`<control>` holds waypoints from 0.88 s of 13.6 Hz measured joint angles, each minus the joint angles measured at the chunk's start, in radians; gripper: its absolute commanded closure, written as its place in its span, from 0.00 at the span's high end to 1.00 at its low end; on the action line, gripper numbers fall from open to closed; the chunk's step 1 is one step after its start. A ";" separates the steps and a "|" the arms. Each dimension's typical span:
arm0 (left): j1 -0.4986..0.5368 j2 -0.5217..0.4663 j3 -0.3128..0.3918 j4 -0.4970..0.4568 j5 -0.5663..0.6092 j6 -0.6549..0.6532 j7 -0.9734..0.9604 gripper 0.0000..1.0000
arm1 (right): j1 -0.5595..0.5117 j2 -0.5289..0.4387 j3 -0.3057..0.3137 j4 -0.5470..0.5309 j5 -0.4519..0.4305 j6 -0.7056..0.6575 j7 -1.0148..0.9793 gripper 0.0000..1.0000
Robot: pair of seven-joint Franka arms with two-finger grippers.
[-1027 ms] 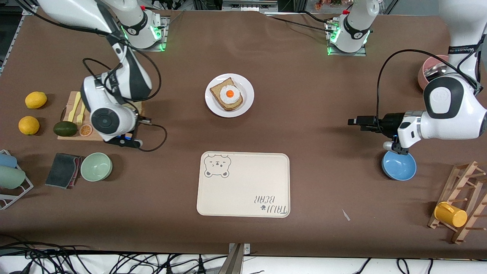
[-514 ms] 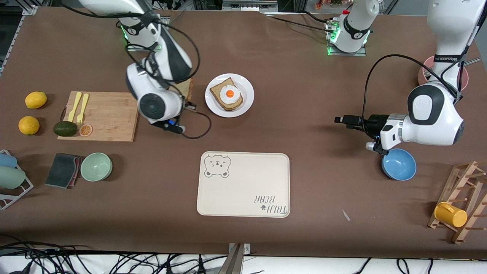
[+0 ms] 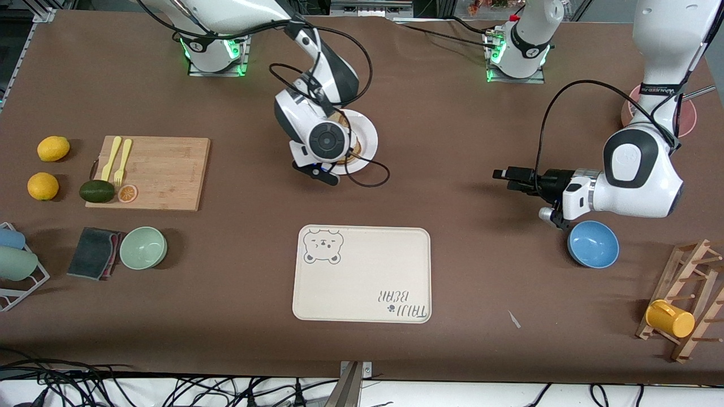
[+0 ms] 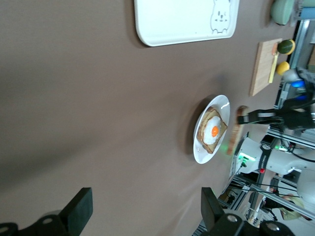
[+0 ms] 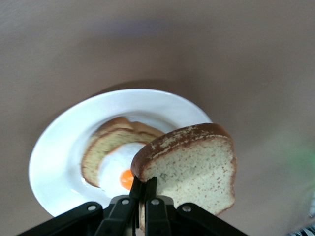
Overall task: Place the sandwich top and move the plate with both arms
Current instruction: 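Lower the bread onto the egg toast and open the right gripper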
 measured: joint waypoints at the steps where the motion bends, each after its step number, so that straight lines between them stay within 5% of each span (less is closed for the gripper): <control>1: 0.000 0.005 -0.007 -0.009 -0.016 0.005 0.015 0.95 | 0.008 0.014 0.000 0.005 0.000 0.023 0.010 0.00; 6: -0.003 0.011 -0.073 -0.097 -0.081 0.151 0.065 0.99 | 0.035 0.043 0.000 0.014 0.000 0.115 0.036 0.00; 8: -0.003 0.011 -0.075 -0.102 -0.096 0.155 0.074 0.99 | 0.044 0.045 0.000 0.019 -0.001 0.119 0.038 1.00; 12: 0.012 0.011 -0.072 -0.102 -0.101 0.133 0.141 1.00 | 0.048 0.045 -0.008 0.061 -0.011 0.120 0.042 1.00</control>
